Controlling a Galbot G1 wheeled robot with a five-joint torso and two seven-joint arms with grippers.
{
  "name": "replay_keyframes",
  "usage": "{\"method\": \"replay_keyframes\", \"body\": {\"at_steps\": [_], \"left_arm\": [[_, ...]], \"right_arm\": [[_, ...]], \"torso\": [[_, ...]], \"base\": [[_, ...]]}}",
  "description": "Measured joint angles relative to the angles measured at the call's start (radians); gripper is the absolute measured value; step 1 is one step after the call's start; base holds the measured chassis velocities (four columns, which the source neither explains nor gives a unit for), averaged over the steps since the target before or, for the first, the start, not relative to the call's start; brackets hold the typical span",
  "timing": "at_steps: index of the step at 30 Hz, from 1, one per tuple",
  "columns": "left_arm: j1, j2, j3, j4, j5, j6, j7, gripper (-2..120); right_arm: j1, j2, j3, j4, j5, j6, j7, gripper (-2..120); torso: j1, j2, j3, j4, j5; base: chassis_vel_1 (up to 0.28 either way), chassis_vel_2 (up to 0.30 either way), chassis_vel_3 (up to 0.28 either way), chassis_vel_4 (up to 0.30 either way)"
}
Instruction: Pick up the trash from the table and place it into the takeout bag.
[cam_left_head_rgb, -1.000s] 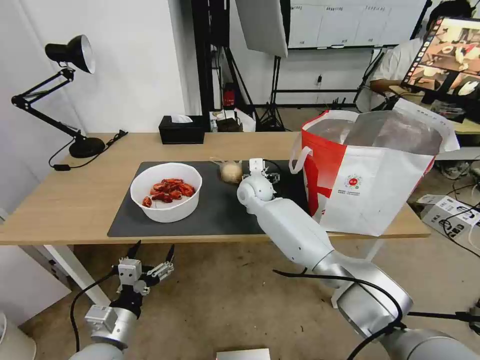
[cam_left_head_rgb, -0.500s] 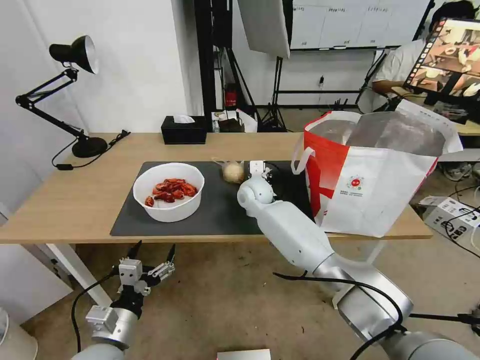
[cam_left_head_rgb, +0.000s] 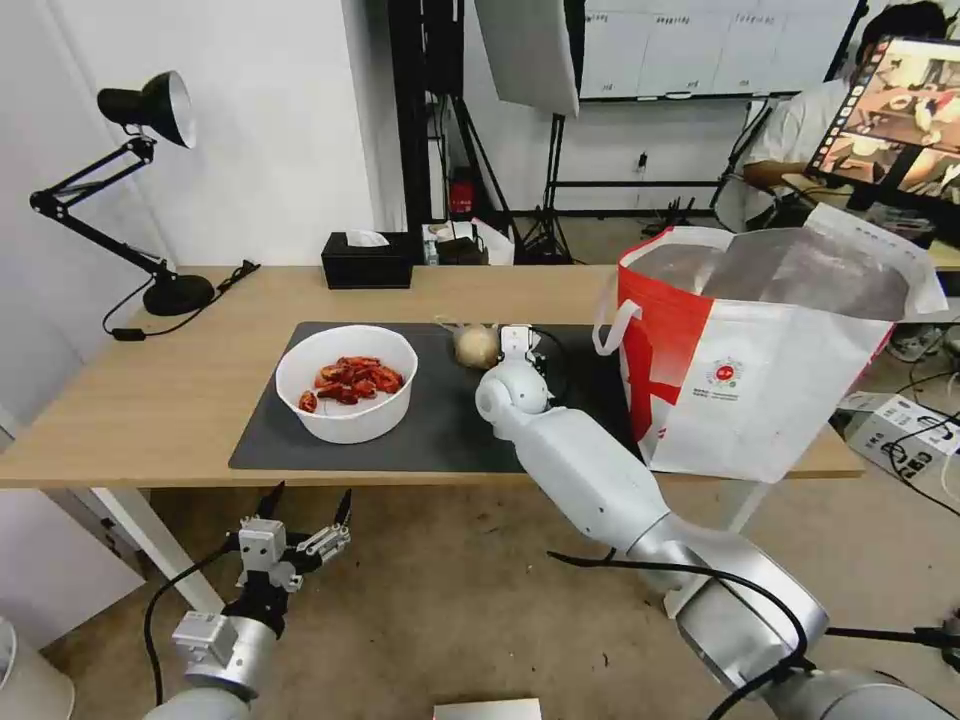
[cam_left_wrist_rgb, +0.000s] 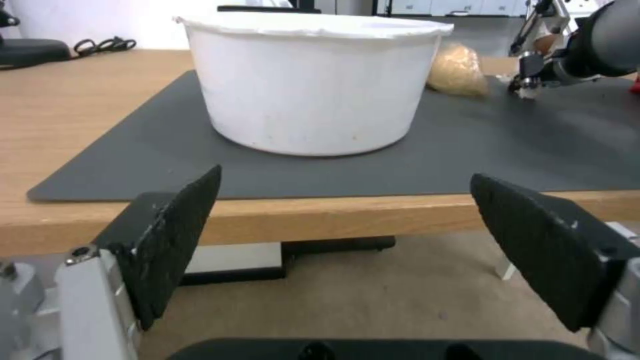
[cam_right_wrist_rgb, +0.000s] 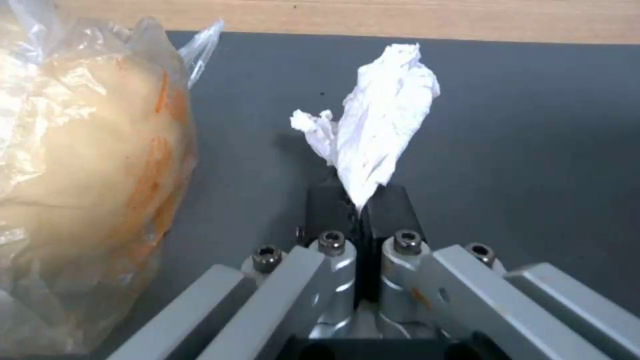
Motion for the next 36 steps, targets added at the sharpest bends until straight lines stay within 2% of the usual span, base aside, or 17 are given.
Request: {"method": "replay_keyframes", "body": {"at_steps": [9, 13, 16, 17, 20, 21, 24, 29, 32, 36], "left_arm": [[0.001, -0.003, -0.004, -0.001, 0.001, 0.0, 0.0, 100], [0.005, -0.005, -0.007, -0.005, 0.002, 0.0, 0.0, 100], [0.009, -0.013, -0.009, -0.007, 0.005, -0.002, 0.0, 100], [0.009, -0.013, -0.009, -0.007, 0.005, -0.002, 0.0, 100], [0.01, -0.019, -0.009, -0.007, 0.01, -0.009, -0.001, 100], [0.01, -0.019, -0.009, -0.007, 0.01, -0.009, -0.001, 100], [0.015, -0.022, -0.009, -0.007, 0.016, -0.017, -0.001, 100], [0.022, -0.022, -0.011, -0.014, 0.018, -0.018, -0.001, 100], [0.024, -0.022, -0.014, -0.021, 0.018, -0.018, -0.001, 100], [0.028, -0.021, -0.018, -0.027, 0.019, -0.018, -0.001, 100]], "right_arm": [[-0.02, -0.021, 0.013, 0.071, -0.052, 0.043, 0.0, 0], [-0.036, -0.061, 0.007, 0.16, -0.07, 0.068, 0.002, 0], [-0.063, -0.112, -0.001, 0.279, -0.077, 0.104, 0.001, 0], [-0.063, -0.112, -0.001, 0.279, -0.077, 0.104, 0.001, 0], [-0.096, -0.173, -0.006, 0.404, -0.08, 0.15, -0.028, 0], [-0.096, -0.173, -0.006, 0.404, -0.08, 0.15, -0.028, 0], [-0.145, -0.24, -0.001, 0.524, -0.108, 0.199, -0.085, 0], [-0.201, -0.295, 0.025, 0.62, -0.153, 0.25, -0.162, 0], [-0.271, -0.344, 0.078, 0.717, -0.234, 0.333, -0.256, 0], [-0.327, -0.381, 0.142, 0.795, -0.302, 0.399, -0.312, 0]], "torso": [[0.0, 0.0, 0.0, 0.0001, 0.0003], [0.0, 0.0, 0.0, 0.0004, 0.0002], [0.0, 0.0, 0.0, 0.0006, 0.0003], [0.0, 0.0, 0.0, 0.0006, 0.0003], [0.0, 0.0, 0.0, 0.0006, 0.0004], [0.0, 0.0, 0.0, 0.0006, 0.0004], [0.0, 0.0, 0.0, 0.0006, 0.0003], [0.0, 0.0, 0.0, 0.0004, 0.0004], [0.0, 0.0, 0.0, 0.0005, 0.0003], [0.0, 0.0, 0.0, 0.0005, 0.0005]], "base": [[0.0, 0.0, 0.0, 0.0], [0.0, 0.0, 0.0, 0.0], [0.0, 0.0, 0.0, 0.0], [0.0, 0.0, 0.0, 0.0], [0.0, 0.0, 0.0, 0.0], [0.0, 0.0, 0.0, 0.0], [0.0, 0.0, 0.0, 0.0], [0.0, 0.0, 0.0, 0.0], [0.0, 0.0, 0.0, 0.0], [0.0, 0.0, 0.0, 0.0]]}}
